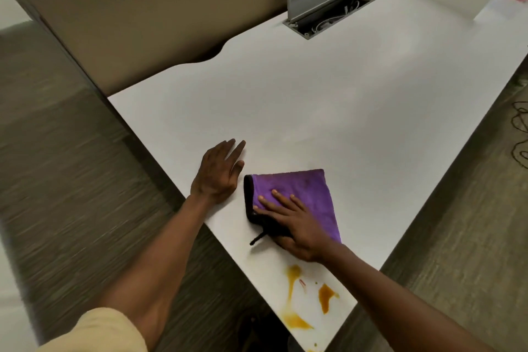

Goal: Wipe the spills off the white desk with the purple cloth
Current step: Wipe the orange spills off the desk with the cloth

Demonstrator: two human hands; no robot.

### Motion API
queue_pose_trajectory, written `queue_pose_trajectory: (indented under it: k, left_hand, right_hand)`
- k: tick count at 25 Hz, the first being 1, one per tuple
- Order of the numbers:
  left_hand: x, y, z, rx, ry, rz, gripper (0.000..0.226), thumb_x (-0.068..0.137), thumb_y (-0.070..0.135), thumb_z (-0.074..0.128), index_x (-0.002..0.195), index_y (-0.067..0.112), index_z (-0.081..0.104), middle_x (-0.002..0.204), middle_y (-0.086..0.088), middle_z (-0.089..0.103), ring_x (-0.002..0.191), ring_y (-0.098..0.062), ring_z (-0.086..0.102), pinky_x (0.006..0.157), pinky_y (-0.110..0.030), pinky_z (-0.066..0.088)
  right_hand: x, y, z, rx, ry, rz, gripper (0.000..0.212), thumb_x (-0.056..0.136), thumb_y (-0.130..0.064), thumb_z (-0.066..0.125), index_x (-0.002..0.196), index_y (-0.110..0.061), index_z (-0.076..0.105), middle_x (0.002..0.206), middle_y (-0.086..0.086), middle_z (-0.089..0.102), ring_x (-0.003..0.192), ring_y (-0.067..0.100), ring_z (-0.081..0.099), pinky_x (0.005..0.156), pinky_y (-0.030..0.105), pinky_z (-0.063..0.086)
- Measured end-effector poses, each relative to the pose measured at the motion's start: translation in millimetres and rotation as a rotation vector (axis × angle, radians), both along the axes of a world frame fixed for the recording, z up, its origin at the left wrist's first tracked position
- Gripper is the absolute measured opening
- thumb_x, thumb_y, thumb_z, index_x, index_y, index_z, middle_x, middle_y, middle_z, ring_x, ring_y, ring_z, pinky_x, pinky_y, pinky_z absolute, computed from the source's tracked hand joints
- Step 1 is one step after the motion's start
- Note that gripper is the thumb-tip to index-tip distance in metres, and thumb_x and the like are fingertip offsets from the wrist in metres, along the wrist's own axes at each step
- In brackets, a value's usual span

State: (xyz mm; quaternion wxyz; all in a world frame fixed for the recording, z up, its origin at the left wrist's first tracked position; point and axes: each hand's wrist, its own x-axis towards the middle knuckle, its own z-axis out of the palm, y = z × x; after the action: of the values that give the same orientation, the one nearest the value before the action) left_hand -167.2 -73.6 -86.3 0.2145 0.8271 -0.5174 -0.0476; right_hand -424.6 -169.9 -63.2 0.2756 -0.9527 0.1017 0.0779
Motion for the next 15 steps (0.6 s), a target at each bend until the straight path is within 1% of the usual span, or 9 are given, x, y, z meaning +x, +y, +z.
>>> queue_pose_trajectory:
  k: [1, 2, 4, 5, 6, 8, 10, 13, 15]
  left_hand:
    - [2.5, 3.0, 0.4, 0.029, 0.014, -0.022, 0.06, 0.104, 0.05, 0.023, 0.159, 0.028, 0.033, 0.163, -0.008, 0.039, 0.152, -0.028, 0.032, 0.123, -0.042, 0.021]
    - [4.3, 8.8, -0.4, 0.064, 0.014, -0.056, 0.062, 0.104, 0.054, 0.019, 0.16, 0.03, 0.028, 0.166, -0.005, 0.034, 0.155, -0.026, 0.027, 0.125, -0.042, 0.017]
    - [4.7, 24.7, -3.9, 0.146, -0.068, -0.105, 0.065, 0.103, 0.061, 0.006, 0.161, 0.035, 0.016, 0.171, 0.001, 0.018, 0.158, -0.021, 0.015, 0.127, -0.042, 0.009]
    - [5.5, 30.7, -4.5, 0.194, -0.108, -0.101, 0.066, 0.101, 0.062, 0.001, 0.162, 0.038, 0.01, 0.172, 0.005, 0.009, 0.159, -0.019, 0.008, 0.127, -0.043, 0.004]
    - [6.6, 34.2, -4.6, 0.23, -0.118, -0.078, 0.066, 0.101, 0.062, 0.001, 0.163, 0.04, 0.006, 0.172, 0.008, 0.001, 0.159, -0.017, 0.0, 0.128, -0.043, 0.0]
    - [9.6, 29.5, -0.9, 0.252, -0.115, -0.048, 0.065, 0.102, 0.059, 0.008, 0.164, 0.039, 0.006, 0.171, 0.011, -0.004, 0.159, -0.017, -0.007, 0.128, -0.043, -0.003]
    - [10.5, 30.4, 0.2, 0.226, -0.094, -0.026, 0.064, 0.103, 0.056, 0.013, 0.164, 0.035, 0.012, 0.172, 0.009, 0.003, 0.159, -0.018, -0.002, 0.128, -0.043, 0.001]
    - [12.4, 35.3, -3.9, 0.213, -0.09, -0.021, 0.064, 0.103, 0.053, 0.017, 0.163, 0.034, 0.02, 0.172, 0.008, 0.012, 0.159, -0.018, 0.006, 0.128, -0.043, 0.007]
    - [15.4, 36.7, -2.7, 0.21, -0.089, -0.02, 0.063, 0.103, 0.053, 0.017, 0.163, 0.034, 0.019, 0.171, 0.008, 0.012, 0.159, -0.018, 0.006, 0.128, -0.044, 0.009]
  right_hand:
    - [-12.0, -17.7, 0.9, 0.0, -0.003, -0.018, 0.06, 0.098, -0.051, 0.036, 0.157, -0.049, 0.021, 0.168, -0.021, 0.011, 0.157, 0.008, -0.007, 0.128, 0.041, -0.005]
    - [-18.8, -39.1, 2.3, -0.014, 0.004, -0.088, 0.06, 0.097, -0.054, 0.033, 0.156, -0.05, 0.022, 0.167, -0.023, 0.012, 0.157, 0.006, -0.004, 0.129, 0.045, 0.001]
    - [-15.0, -76.6, 5.8, -0.064, 0.018, -0.258, 0.061, 0.092, -0.062, 0.025, 0.152, -0.052, 0.019, 0.164, -0.025, 0.012, 0.156, 0.007, 0.002, 0.126, 0.051, 0.011]
    - [-4.7, -83.5, 5.5, -0.099, 0.025, -0.309, 0.061, 0.091, -0.064, 0.022, 0.151, -0.053, 0.018, 0.164, -0.025, 0.011, 0.157, 0.01, 0.004, 0.125, 0.053, 0.011]
    - [8.4, -81.6, 3.8, -0.14, 0.031, -0.34, 0.063, 0.09, -0.066, 0.019, 0.152, -0.053, 0.019, 0.165, -0.024, 0.01, 0.158, 0.014, 0.004, 0.126, 0.053, 0.009]
    - [33.3, -65.0, -1.9, -0.189, 0.015, -0.407, 0.071, 0.09, -0.067, 0.015, 0.158, -0.048, 0.021, 0.168, -0.019, 0.009, 0.159, 0.02, 0.001, 0.125, 0.051, 0.003]
    - [52.8, -37.7, -5.5, -0.168, 0.021, -0.372, 0.074, 0.091, -0.068, 0.013, 0.16, -0.044, 0.019, 0.169, -0.015, 0.008, 0.158, 0.02, -0.005, 0.125, 0.053, 0.0]
    - [58.1, 13.5, -5.7, -0.144, -0.001, -0.187, 0.07, 0.095, -0.064, 0.017, 0.161, -0.042, 0.016, 0.17, -0.01, 0.008, 0.157, 0.022, -0.01, 0.124, 0.059, 0.0]
    - [40.2, 39.8, -4.5, -0.106, -0.019, -0.045, 0.065, 0.098, -0.06, 0.024, 0.16, -0.044, 0.015, 0.171, -0.011, 0.007, 0.158, 0.02, -0.011, 0.126, 0.054, -0.005]
